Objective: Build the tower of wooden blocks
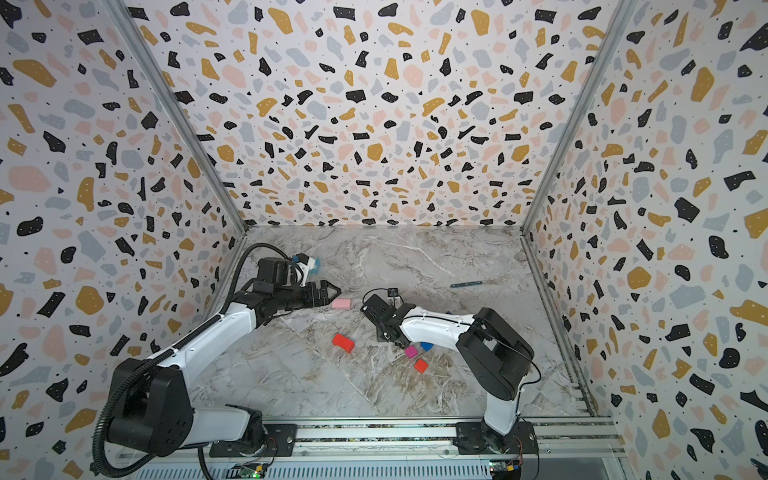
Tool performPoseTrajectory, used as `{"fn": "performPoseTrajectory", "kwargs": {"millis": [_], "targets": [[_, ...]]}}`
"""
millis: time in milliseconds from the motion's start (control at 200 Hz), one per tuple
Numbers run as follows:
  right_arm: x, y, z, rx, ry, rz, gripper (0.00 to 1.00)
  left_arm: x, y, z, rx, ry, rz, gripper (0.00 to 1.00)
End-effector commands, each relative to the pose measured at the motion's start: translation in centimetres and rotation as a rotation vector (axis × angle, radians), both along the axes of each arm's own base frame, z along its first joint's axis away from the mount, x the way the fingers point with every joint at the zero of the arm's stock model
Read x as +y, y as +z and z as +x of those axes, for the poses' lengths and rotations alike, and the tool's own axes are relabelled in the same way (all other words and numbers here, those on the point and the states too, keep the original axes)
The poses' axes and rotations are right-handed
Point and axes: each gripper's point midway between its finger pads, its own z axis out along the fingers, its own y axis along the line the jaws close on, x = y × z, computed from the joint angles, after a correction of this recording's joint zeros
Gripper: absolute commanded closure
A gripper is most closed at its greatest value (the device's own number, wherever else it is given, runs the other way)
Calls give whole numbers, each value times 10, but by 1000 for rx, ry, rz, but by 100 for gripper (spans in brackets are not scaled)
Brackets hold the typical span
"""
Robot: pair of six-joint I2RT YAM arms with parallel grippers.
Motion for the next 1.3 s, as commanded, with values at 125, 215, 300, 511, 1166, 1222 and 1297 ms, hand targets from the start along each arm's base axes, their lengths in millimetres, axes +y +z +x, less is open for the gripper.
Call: {"fn": "performPoseTrajectory", "kwargs": {"millis": [125, 215, 300, 511, 1166, 1222, 1297], "targets": [[0, 4, 2, -10, -16, -8, 51, -2, -5, -2, 2, -18, 10, 1], [0, 2, 2, -7, -15, -13, 51, -2, -5, -2, 2, -18, 9, 1], [-1, 3, 2, -9, -19, -13, 51, -1, -5, -2, 3, -17, 9, 1], [0, 7, 4, -19, -22, -12, 51, -2, -5, -2, 2, -19, 9, 1], [1, 7, 5, -20, -26, -17, 51, -1, -6, -2, 3, -15, 12, 1], [1, 6, 5, -18, -28, -16, 51, -1, -6, -2, 3, -16, 12, 1], [1, 6, 5, -17, -29, -14, 51, -1, -6, -2, 4, -16, 11, 1]]}}
